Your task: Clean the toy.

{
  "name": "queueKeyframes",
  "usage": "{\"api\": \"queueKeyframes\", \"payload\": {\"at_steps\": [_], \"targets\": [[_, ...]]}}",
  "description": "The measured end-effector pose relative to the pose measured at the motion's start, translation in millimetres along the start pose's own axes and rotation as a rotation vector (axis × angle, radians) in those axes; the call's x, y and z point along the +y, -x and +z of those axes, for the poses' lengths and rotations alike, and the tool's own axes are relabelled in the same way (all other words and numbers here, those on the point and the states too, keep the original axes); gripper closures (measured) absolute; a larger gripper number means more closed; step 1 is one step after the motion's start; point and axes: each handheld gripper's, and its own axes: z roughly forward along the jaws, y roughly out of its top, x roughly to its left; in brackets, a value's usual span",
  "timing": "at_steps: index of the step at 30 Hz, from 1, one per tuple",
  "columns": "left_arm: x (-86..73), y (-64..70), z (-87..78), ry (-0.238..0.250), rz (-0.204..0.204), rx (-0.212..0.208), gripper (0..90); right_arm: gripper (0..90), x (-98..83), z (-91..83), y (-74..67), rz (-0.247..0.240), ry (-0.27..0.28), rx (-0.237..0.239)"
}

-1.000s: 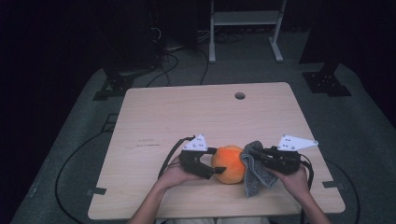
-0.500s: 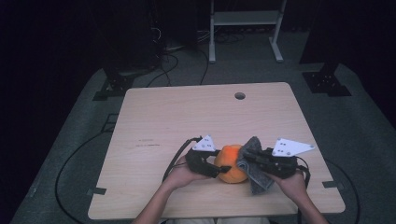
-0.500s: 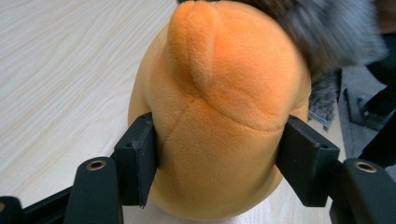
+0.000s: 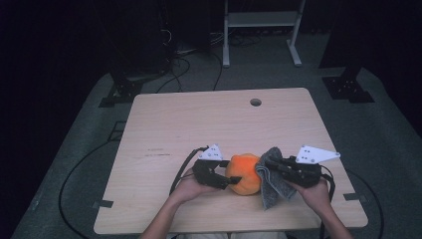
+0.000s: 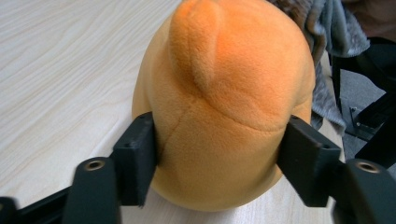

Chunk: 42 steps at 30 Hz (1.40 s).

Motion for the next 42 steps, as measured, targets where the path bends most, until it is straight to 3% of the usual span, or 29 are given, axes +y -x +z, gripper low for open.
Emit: {"api": "queueKeyframes", "payload": {"at_steps": [3, 4, 5, 8, 10, 13, 16, 19, 24, 27, 31, 34, 36, 38, 42], "targets": [[4.5, 3.0, 10.1, -0.033, 0.042, 0.001, 8.7, 80.9, -6.4, -1.9, 0.0, 0.005, 0.004, 0.02], [6.1, 3.4, 12.5, -0.045, 0.052, 0.002, 6.3, 80.9, -7.2, -1.6, 0.8, 0.009, 0.001, 0.02], [8.2, 4.3, 14.5, -0.049, 0.061, 0.0, 7.2, 80.9, -7.6, -1.5, 1.3, 0.009, -0.001, 0.018], [11.1, 6.0, 13.5, -0.03, 0.087, 0.002, 22.0, 80.8, -9.1, -3.6, -0.1, 0.006, 0.009, 0.009], [11.8, 5.3, 13.1, -0.018, 0.07, 0.007, 27.0, 80.8, -10.6, -6.8, -5.0, -0.001, 0.027, 0.039], [14.5, 6.7, 15.4, -0.013, 0.039, 0.005, 30.1, 80.9, -6.1, -5.1, -17.2, -0.047, 0.021, 0.056], [19.0, 11.7, 18.6, -0.031, 0.059, 0.02, 31.7, 80.9, 9.2, 5.6, -29.4, -0.108, 0.023, 0.082], [19.6, 14.1, 19.3, -0.047, 0.076, 0.032, 33.4, 81.1, 22.6, 15.2, -30.9, -0.135, 0.029, 0.093], [8.6, 17.2, 13.8, -0.036, 0.099, 0.023, 34.5, 81.2, 28.6, 18.5, -13.9, -0.086, 0.037, 0.061], [-1.1, 17.6, 9.4, -0.013, 0.083, 0.012, 34.3, 81.1, 20.0, 14.3, -4.3, -0.059, 0.016, 0.039], [-6.6, 17.9, 8.3, -0.009, 0.079, -0.002, 34.1, 80.8, 8.0, 6.6, 4.9, 0.002, 0.0, 0.058], [-5.6, 20.7, 8.6, -0.014, 0.106, -0.005, 32.0, 80.9, 3.4, 1.5, 6.7, 0.017, -0.01, 0.054], [-2.4, 24.1, 10.0, -0.017, 0.139, 0.016, 21.0, 81.1, 1.8, -0.3, 5.3, 0.014, -0.021, 0.069], [3.0, 27.5, 13.8, -0.033, 0.137, 0.042, 9.1, 81.1, 0.3, -2.5, 1.2, -0.01, -0.029, 0.087], [4.0, 35.8, 18.3, -0.027, 0.194, 0.023, 19.3, 81.3, -1.3, -8.1, -1.4, -0.008, -0.046, 0.092]]}}
